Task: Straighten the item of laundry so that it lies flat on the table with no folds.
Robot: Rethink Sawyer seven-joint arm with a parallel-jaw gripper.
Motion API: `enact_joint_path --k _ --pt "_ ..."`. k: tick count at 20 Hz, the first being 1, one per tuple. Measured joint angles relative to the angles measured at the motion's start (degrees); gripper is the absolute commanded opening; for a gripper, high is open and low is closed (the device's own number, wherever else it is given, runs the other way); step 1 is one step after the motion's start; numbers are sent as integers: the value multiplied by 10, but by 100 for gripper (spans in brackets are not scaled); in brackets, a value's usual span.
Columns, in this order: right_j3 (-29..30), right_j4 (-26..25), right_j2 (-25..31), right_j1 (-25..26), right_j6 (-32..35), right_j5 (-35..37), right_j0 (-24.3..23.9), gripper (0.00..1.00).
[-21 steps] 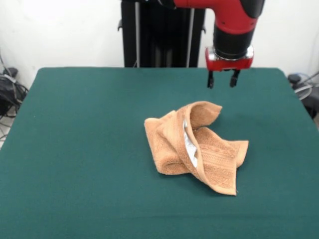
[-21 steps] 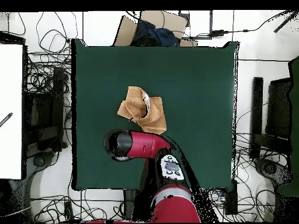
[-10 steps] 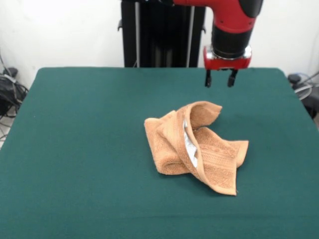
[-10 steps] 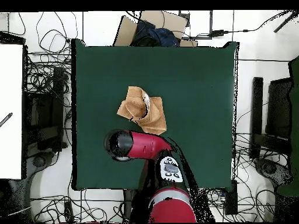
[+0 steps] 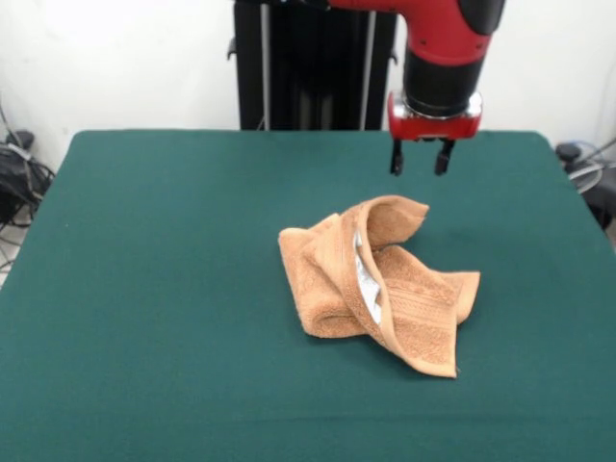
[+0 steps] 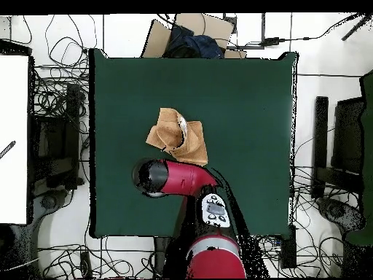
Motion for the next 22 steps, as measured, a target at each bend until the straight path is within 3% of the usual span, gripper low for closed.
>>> enact_joint_path --k 22 --pt "-25 2 0 1 0 4 -1 100"
